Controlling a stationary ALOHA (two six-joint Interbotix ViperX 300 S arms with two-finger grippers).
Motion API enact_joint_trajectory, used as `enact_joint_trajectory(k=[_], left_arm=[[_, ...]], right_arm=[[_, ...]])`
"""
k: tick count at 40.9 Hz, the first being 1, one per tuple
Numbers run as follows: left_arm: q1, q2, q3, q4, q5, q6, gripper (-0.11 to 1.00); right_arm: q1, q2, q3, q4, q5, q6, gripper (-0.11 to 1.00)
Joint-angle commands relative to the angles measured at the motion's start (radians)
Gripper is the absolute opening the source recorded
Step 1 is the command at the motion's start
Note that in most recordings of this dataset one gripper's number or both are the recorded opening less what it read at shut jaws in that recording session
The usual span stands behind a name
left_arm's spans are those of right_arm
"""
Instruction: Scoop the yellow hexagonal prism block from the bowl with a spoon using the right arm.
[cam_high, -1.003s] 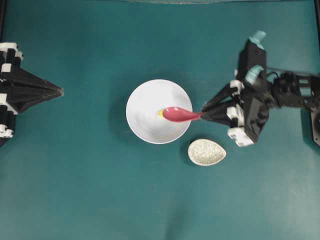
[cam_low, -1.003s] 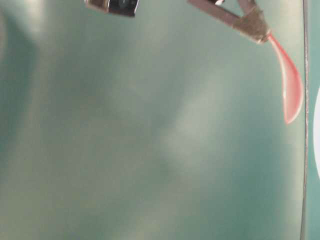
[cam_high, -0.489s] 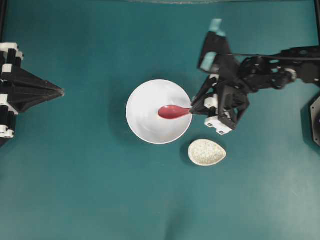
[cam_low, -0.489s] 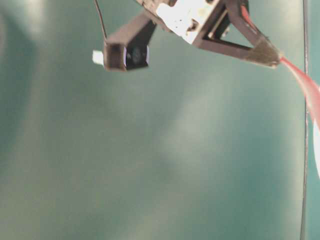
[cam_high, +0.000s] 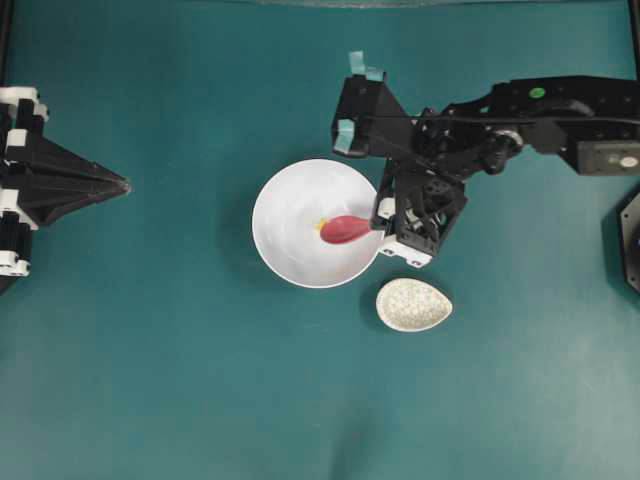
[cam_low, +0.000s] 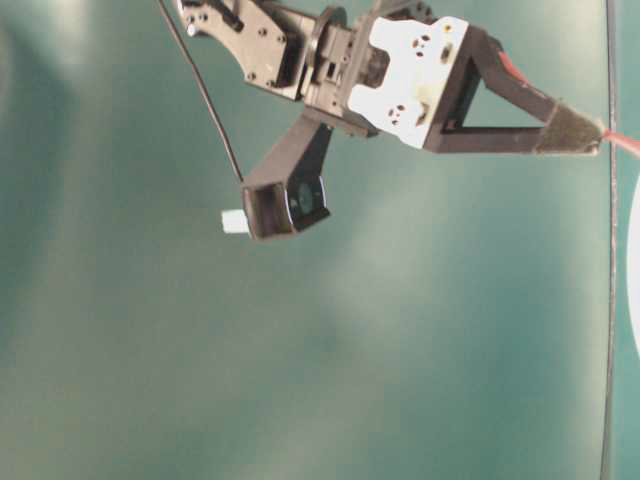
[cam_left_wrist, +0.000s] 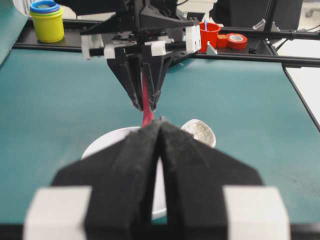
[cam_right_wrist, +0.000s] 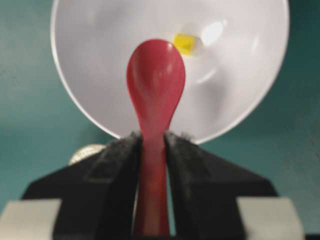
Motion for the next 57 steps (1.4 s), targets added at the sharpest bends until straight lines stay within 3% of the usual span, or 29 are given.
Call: enact_joint_trajectory(k=[1, 38, 57], left_arm=[[-0.002, 0.006, -0.023, 0.003, -0.002, 0.002, -0.01], [-0.002, 0.003, -0.025, 0.002, 0.015, 0.003, -0.01], [-0.002, 0.002, -0.025, 0.003, 0.020, 0.003, -0.01]], right_arm=[[0.003, 0.000, -0.043, -0.032, 0.038, 0.014, 0.24], [0.012, 0.083, -0.071, -0.060, 0.066, 0.018, 0.24], [0.012, 0.137, -0.075, -0.067, -0.083, 0.011, 0.24]])
